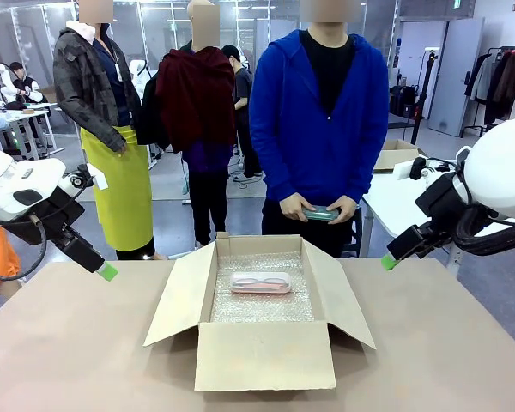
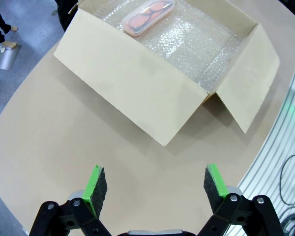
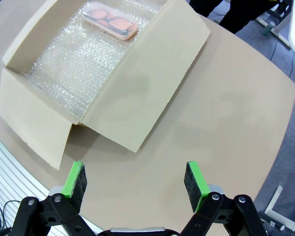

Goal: Pack the glasses set securely to prepare it for shipping.
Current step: Put the Glasses case from the right side of the table into the Package Box.

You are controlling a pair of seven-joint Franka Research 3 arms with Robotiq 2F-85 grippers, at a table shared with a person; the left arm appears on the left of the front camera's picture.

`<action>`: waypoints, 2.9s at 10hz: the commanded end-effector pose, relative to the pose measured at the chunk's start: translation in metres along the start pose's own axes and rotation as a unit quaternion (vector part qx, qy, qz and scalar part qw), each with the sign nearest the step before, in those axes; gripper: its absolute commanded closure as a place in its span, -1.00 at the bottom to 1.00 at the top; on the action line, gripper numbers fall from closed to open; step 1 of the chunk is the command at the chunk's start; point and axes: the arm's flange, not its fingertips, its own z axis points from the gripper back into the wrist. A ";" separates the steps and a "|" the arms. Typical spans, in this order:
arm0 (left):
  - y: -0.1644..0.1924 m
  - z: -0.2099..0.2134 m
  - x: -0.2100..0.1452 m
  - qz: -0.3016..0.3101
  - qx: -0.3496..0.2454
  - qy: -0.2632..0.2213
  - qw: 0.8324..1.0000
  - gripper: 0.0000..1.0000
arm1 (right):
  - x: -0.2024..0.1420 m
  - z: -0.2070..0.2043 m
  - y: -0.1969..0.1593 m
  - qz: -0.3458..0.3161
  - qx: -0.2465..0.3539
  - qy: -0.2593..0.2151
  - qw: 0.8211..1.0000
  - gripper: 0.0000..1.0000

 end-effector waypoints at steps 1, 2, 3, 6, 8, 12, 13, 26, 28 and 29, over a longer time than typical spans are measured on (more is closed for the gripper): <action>0.001 0.001 -0.001 -0.002 -0.006 -0.004 1.000 -1.00 | 0.001 -0.001 -0.002 0.007 -0.002 -0.006 1.000 -1.00; 0.001 0.001 -0.001 -0.002 -0.006 -0.004 1.000 -1.00 | 0.001 -0.001 -0.002 0.007 -0.002 -0.006 1.000 -1.00; 0.001 0.001 -0.001 -0.002 -0.006 -0.004 1.000 -1.00 | 0.001 -0.001 -0.002 0.007 -0.002 -0.006 1.000 -1.00; 0.001 0.001 -0.001 -0.002 -0.006 -0.004 1.000 -1.00 | 0.001 -0.001 -0.002 0.007 -0.002 -0.006 1.000 -1.00; 0.001 0.001 -0.001 -0.002 -0.006 -0.004 1.000 -1.00 | 0.001 -0.001 -0.002 0.007 -0.002 -0.006 1.000 -1.00; 0.001 0.001 -0.001 -0.002 -0.006 -0.004 1.000 -1.00 | 0.001 -0.001 -0.002 0.007 -0.002 -0.006 1.000 -1.00; 0.001 0.001 -0.001 -0.002 -0.006 -0.004 1.000 -1.00 | 0.001 -0.001 -0.002 0.007 -0.002 -0.006 1.000 -1.00; 0.001 0.001 -0.001 -0.002 -0.006 -0.004 1.000 -1.00 | 0.001 -0.001 -0.002 0.007 -0.002 -0.006 1.000 -1.00; 0.001 0.001 -0.001 -0.002 -0.006 -0.004 1.000 -1.00 | 0.001 -0.001 -0.002 0.007 -0.002 -0.006 1.000 -1.00; 0.001 0.001 -0.001 -0.002 -0.006 -0.004 1.000 -1.00 | 0.001 -0.001 -0.002 0.007 -0.002 -0.006 1.000 -1.00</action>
